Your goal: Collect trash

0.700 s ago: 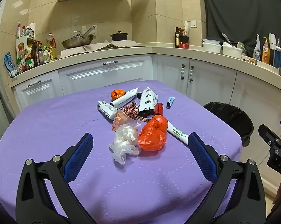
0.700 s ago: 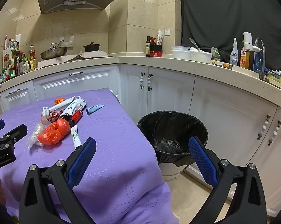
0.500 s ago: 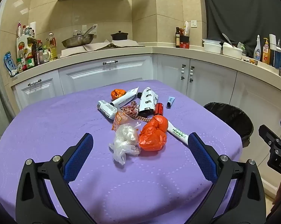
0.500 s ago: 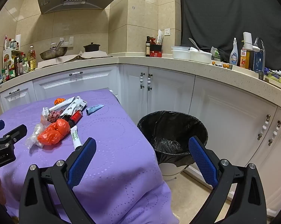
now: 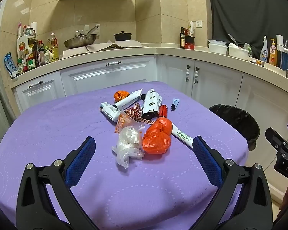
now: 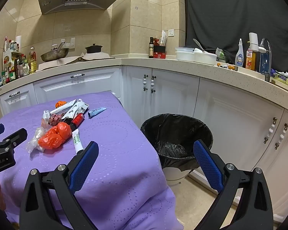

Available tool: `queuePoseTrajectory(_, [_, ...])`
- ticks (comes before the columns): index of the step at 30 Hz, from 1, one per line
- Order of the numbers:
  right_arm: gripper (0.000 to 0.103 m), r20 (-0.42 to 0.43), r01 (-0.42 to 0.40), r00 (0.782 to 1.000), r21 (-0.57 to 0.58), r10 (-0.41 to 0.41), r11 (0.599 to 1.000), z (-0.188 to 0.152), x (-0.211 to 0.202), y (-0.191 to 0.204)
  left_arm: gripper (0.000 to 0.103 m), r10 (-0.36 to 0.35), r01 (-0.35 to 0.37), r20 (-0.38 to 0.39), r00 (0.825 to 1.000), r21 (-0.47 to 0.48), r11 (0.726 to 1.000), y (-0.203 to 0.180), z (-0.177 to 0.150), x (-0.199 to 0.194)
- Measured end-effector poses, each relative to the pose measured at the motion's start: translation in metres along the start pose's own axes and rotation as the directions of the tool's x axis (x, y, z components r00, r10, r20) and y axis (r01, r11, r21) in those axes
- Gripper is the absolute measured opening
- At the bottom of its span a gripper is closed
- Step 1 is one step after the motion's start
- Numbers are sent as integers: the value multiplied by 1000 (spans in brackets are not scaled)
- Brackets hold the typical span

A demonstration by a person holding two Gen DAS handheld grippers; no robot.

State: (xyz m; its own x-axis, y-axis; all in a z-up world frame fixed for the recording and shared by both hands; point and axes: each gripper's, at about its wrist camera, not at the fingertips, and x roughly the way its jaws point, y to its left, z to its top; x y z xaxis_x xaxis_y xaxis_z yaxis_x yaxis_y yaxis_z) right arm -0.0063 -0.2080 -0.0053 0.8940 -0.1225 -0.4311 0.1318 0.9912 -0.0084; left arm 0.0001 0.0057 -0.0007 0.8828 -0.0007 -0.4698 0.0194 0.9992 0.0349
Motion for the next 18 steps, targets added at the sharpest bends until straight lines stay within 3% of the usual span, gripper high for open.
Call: queuePoseTrajectory(18, [96,-2,-2,1000,1,2,1000,1,0,-1,99,1,-2,-7,1000,-4,1000,0,-1,3])
